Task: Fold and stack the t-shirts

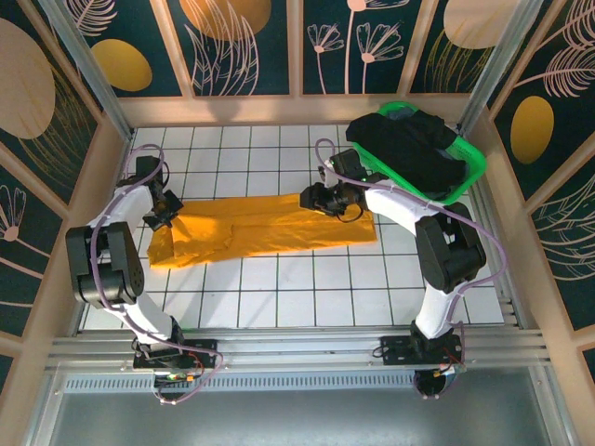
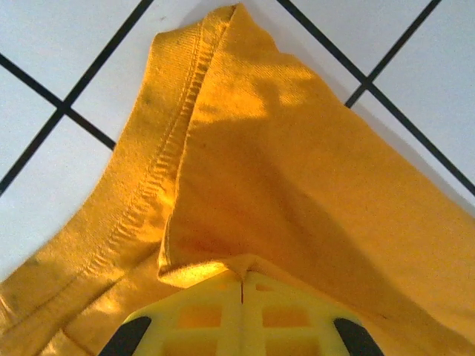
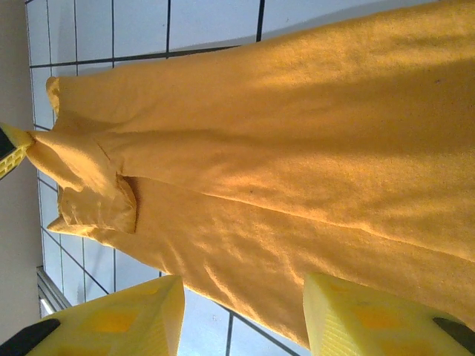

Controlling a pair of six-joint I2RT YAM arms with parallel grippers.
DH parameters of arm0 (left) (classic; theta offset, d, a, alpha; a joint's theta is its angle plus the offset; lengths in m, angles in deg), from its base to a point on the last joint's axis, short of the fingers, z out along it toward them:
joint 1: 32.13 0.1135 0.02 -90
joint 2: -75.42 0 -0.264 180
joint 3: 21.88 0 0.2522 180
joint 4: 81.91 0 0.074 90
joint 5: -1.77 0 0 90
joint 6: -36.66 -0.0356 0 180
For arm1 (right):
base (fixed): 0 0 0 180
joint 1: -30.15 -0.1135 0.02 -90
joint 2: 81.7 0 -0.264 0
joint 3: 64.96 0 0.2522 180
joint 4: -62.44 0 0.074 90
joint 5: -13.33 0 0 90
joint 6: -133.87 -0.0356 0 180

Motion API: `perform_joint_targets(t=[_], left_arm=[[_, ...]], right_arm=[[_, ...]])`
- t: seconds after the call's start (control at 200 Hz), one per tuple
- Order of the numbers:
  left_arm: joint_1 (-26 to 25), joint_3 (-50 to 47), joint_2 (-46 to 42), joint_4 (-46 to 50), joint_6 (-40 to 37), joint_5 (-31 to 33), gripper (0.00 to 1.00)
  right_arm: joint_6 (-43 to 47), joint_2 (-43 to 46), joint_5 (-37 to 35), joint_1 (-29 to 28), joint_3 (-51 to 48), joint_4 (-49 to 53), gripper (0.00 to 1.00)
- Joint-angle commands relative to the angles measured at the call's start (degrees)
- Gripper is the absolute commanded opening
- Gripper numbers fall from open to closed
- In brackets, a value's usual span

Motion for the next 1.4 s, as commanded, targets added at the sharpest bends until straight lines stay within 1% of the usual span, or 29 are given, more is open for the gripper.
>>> perform_joint_targets(t=[0.0,0.055,0.1,0.25,0.33,0.39,0.43,0.49,0.53,0.566,0.621,0.686,0.776,0.836,0.951,1.211,1.301,1.396], left_arm=[[0.14,2.18,3.99,-1.33,-3.90,3.59,0.04],[0.14,2.39,5.54,-2.05,-4.30,4.49,0.06],[0.14,2.29,6.76,-2.91,-4.68,5.02,0.10],[0.02,3.64,9.51,-2.92,-4.77,7.11,0.32],[-0.33,3.21,6.36,-2.40,-3.48,10.32,0.41],[-1.77,1.91,1.29,-2.61,-2.51,12.66,0.45],[-3.39,0.71,-3.37,-3.04,-1.80,13.01,0.46],[-6.25,-1.22,-7.93,-4.15,-0.84,10.19,0.47],[-8.17,-2.52,-10.03,-4.88,-0.03,7.00,0.46],[-9.61,-4.39,-11.33,-6.55,0.71,2.44,0.46],[-10.44,-8.22,-11.95,-10.25,2.47,-7.27,0.44],[-11.53,-12.40,-11.26,-12.47,3.78,-14.66,0.41],[-13.57,-15.48,-11.05,-15.48,2.97,-19.11,0.41],[-14.03,-16.86,-10.41,-17.22,3.02,-21.89,0.41],[-15.19,-17.81,-8.70,-19.69,3.03,-24.17,0.41],[-17.24,-19.01,-6.55,-20.60,3.18,-25.06,0.41],[-17.51,-18.81,-6.09,-19.32,2.71,-24.24,0.40],[-17.53,-18.52,-6.45,-18.05,2.17,-21.93,0.41]], right_arm=[[0.25,2.30,-0.86,0.34,-1.27,0.96,0.46],[0.25,2.64,-1.02,0.34,-1.52,1.04,0.46],[0.25,2.88,-1.13,0.43,-1.75,1.13,0.46],[0.25,3.74,-2.05,0.46,-2.66,1.05,0.46],[0.25,4.46,-2.44,0.55,-3.25,0.96,0.46],[0.33,4.82,-2.62,0.65,-3.51,0.95,0.46],[0.43,5.01,-2.63,0.69,-3.73,0.88,0.46],[0.68,5.14,-2.17,0.69,-4.13,0.50,0.47],[0.85,5.21,-1.49,0.69,-4.26,0.12,0.47],[1.02,5.21,-0.59,0.68,-4.35,-0.34,0.48],[1.21,5.15,1.22,0.61,-4.23,-1.23,0.48],[1.70,5.02,3.80,0.53,-4.04,-2.42,0.49],[2.36,4.67,4.71,0.25,-2.94,-2.32,0.50],[2.45,4.35,4.46,0.25,-2.44,-1.87,0.50],[2.04,4.11,4.16,0.25,-2.33,-2.11,0.50],[1.60,3.70,3.27,0.21,-2.42,-1.85,0.51],[1.42,3.68,2.92,0.23,-2.44,-1.81,0.51],[1.31,3.54,2.91,0.21,-2.28,-1.94,0.51]])
